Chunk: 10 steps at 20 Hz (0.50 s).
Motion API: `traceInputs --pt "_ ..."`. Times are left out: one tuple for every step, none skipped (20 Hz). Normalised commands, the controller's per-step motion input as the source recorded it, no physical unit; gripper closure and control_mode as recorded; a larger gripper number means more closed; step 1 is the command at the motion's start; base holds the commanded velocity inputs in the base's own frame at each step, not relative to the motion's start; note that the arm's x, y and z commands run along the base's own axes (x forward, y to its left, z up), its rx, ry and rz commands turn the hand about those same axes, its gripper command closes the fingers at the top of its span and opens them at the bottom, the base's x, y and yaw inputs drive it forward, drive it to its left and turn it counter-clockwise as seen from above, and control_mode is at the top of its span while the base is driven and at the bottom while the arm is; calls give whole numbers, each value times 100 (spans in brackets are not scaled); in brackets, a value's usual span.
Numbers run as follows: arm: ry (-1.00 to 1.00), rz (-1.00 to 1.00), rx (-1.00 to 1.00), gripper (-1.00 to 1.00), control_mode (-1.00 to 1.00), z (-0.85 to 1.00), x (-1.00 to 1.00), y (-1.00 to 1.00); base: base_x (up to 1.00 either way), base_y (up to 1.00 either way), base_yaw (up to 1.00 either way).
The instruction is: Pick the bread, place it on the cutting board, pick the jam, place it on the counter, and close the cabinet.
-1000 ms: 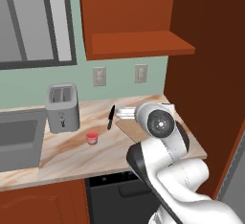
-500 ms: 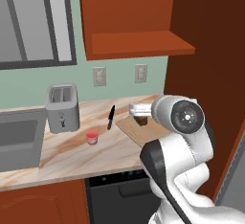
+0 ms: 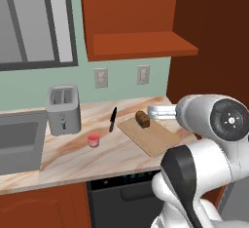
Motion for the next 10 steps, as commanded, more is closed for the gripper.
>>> traceInputs --pt "0 5 0 -100 -100 11 -42 -26 0 0 0" --pt "0 7 0 -100 -100 9 -42 -25 0 0 0" --pt "0 7 0 -100 -100 9 -44 -25 0 0 0" --pt "0 9 0 -100 -100 6 -46 -25 0 0 0" --pt "0 10 0 -100 -100 4 -49 -28 0 0 0" --pt "0 10 0 -100 -100 3 -49 -28 0 0 0" --pt "0 10 0 -100 -100 4 -49 -26 0 0 0" --pt "0 9 0 -100 -100 5 -48 -25 0 0 0" --pt "0 9 0 -100 -100 5 -47 -24 0 0 0" --pt "-1 9 0 -100 -100 5 -45 -24 0 0 0"
